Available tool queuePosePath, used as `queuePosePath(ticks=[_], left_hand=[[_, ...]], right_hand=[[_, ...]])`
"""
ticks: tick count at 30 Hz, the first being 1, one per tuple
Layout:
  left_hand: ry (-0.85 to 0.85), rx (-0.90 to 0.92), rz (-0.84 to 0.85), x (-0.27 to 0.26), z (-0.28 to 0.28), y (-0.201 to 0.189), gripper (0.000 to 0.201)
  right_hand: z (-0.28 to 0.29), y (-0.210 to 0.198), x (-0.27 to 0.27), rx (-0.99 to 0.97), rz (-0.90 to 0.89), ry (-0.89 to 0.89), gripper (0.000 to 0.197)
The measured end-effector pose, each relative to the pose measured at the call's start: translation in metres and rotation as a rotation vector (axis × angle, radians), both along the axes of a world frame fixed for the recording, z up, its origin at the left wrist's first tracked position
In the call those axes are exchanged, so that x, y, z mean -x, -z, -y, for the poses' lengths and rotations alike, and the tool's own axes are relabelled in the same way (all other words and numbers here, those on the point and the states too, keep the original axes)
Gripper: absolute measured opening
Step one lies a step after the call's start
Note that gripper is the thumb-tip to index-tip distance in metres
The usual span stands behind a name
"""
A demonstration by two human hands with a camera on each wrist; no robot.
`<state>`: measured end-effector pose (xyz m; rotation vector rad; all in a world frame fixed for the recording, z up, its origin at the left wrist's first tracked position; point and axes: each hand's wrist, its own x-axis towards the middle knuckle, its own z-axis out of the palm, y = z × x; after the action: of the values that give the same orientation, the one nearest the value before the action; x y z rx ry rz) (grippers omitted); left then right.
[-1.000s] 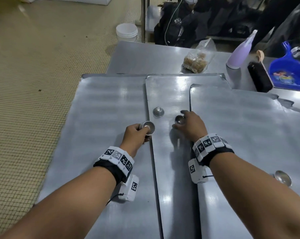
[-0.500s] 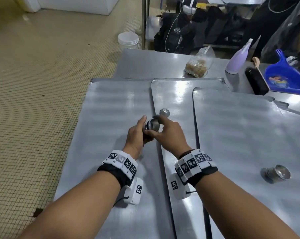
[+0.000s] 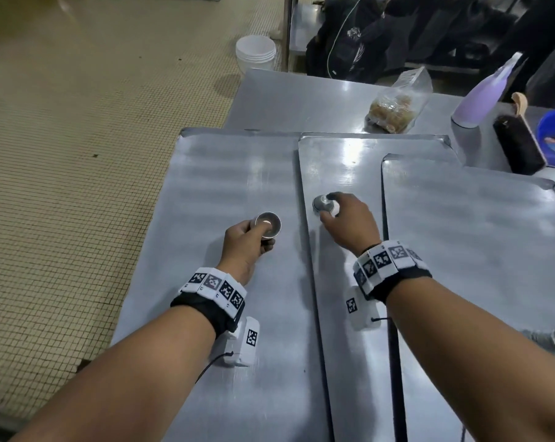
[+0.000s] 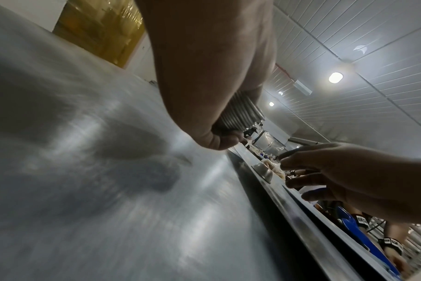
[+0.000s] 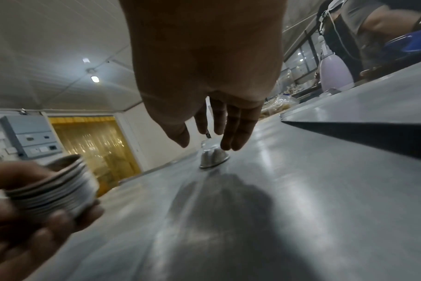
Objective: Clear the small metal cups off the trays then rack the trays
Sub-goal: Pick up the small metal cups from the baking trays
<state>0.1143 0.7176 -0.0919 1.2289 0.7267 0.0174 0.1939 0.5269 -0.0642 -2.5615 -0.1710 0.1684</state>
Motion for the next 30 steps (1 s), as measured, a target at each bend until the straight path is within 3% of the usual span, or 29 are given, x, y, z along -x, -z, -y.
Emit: queuePosePath(ticks=[5,10,12,16,20,25,30], left_hand=[[0.033,-0.059,-0.017,0.004,-0.004,0.007,0.008],[0.037,-0.060,-0.020,0.012,-0.004,0.006,0.012],[0.039,-0.058,-0.020,0.016,-0.003,0.005,0.010],[0.048,-0.039,-0.012,0.029,0.002,0.000,0.008],[0.061,-0.017,-0.004,0.051,0.009,-0.003,0.009],[0.094,-0.016,-0.021,0.082,0.016,-0.002,0.008],[0.125,-0.008,-0.023,0.106,0.019,-0.005,0.010]], right_hand=[[-0.001,0.014,-0.036,0.161,-0.172,-0.136,0.072],[-0.009,0.025,-0.031,0.188,-0.127,-0.073,0.040],[-0.008,0.027,-0.021,0.154,-0.098,-0.039,0.037],[-0.003,0.027,0.011,0.085,-0.071,-0.027,0.049],[0.003,0.025,0.052,0.007,0.007,0.046,0.045],[0.012,0.023,0.096,0.013,-0.032,0.087,0.057],[0.015,0.018,0.124,0.062,-0.090,0.093,0.051]])
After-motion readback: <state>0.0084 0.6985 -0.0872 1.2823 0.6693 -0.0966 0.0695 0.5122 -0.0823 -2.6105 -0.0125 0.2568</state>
